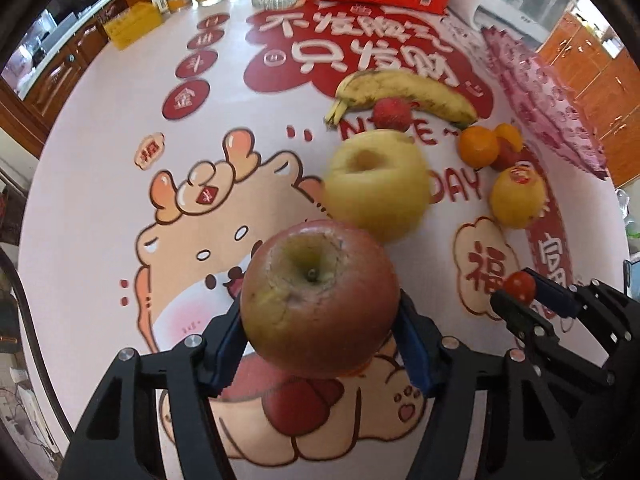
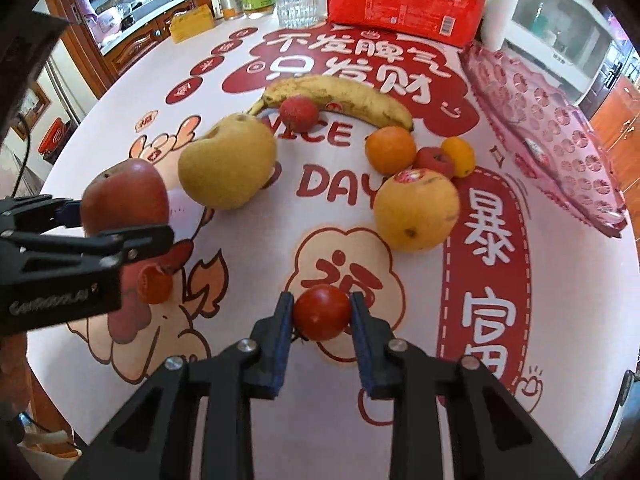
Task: Organize fruits
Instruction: 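Lift the apple with the left tool while the right tool carries the tomato to the pink bowl, then release the tomato in the bowl with the right tool while the left tool drops the apple there, then withdraw both tools from the bowl back toward the remaining fruit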
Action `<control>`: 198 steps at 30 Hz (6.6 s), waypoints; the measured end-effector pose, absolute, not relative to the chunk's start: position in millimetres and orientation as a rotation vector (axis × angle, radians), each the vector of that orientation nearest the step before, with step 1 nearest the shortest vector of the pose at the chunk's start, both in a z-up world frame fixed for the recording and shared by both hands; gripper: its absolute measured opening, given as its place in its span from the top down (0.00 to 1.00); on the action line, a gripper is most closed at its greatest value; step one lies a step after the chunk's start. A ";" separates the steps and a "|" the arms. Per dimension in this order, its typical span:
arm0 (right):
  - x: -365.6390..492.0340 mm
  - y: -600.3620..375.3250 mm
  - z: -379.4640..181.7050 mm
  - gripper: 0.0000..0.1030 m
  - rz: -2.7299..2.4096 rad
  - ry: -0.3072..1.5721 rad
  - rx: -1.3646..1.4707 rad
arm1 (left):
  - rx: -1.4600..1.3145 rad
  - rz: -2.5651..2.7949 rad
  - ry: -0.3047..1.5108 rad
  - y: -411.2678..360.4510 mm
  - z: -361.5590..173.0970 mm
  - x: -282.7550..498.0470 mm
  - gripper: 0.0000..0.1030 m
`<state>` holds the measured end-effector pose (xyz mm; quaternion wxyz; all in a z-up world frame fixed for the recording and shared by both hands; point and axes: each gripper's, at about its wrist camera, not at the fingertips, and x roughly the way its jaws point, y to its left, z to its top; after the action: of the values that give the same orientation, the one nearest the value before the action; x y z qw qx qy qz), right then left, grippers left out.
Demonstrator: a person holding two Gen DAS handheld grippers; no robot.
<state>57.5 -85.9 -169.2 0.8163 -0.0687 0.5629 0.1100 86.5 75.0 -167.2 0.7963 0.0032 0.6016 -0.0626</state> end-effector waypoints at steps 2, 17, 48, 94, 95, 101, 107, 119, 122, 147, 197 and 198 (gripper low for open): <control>55.0 -87.2 -161.8 0.73 0.234 1.186 -0.137 | 0.012 -0.140 1.269 77.4 -155.6 81.1 0.37; 38.1 -89.0 -129.8 0.73 0.214 1.106 -0.127 | 0.018 -0.075 1.222 103.8 -127.3 64.5 0.36; 101.7 -243.9 17.9 0.73 0.154 0.899 0.020 | 0.070 -0.126 0.952 -38.9 26.0 107.5 0.36; 257.7 -344.9 -162.3 0.72 0.135 1.251 -0.058 | 0.156 -0.116 1.207 -218.3 -151.6 283.5 0.36; 257.4 -344.0 -163.5 0.72 0.137 1.252 -0.062 | 0.158 -0.118 1.212 -219.4 -154.4 284.4 0.36; 255.7 -343.4 -168.7 0.72 0.143 1.260 -0.064 | 0.167 -0.138 1.225 -227.1 -163.0 286.7 0.36; 249.8 -338.7 -167.6 0.61 0.171 1.254 -0.064 | 0.183 -0.144 1.227 -233.5 -166.7 284.6 0.35; 234.4 -332.3 -161.0 0.38 0.190 1.214 -0.083 | 0.154 -0.130 1.191 -227.7 -144.5 276.2 0.07; 230.1 -332.8 -157.4 0.38 0.197 1.212 -0.052 | 0.151 -0.115 1.182 -223.5 -136.3 269.8 0.06; 170.8 -306.9 -64.2 0.39 0.240 1.045 0.026 | 0.051 -0.032 1.075 -151.0 -30.5 181.9 0.05; 112.3 -174.3 -24.1 0.39 0.468 0.928 -0.166 | -0.115 0.337 1.079 58.3 -29.9 67.9 0.05; 114.6 -171.7 -26.1 0.39 0.470 0.934 -0.169 | -0.114 0.331 1.087 57.7 -33.1 68.7 0.05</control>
<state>114.6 -171.7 -26.1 0.8629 -0.0807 0.4457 0.2241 68.7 57.7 -33.1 0.8413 -0.0541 0.5144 0.1568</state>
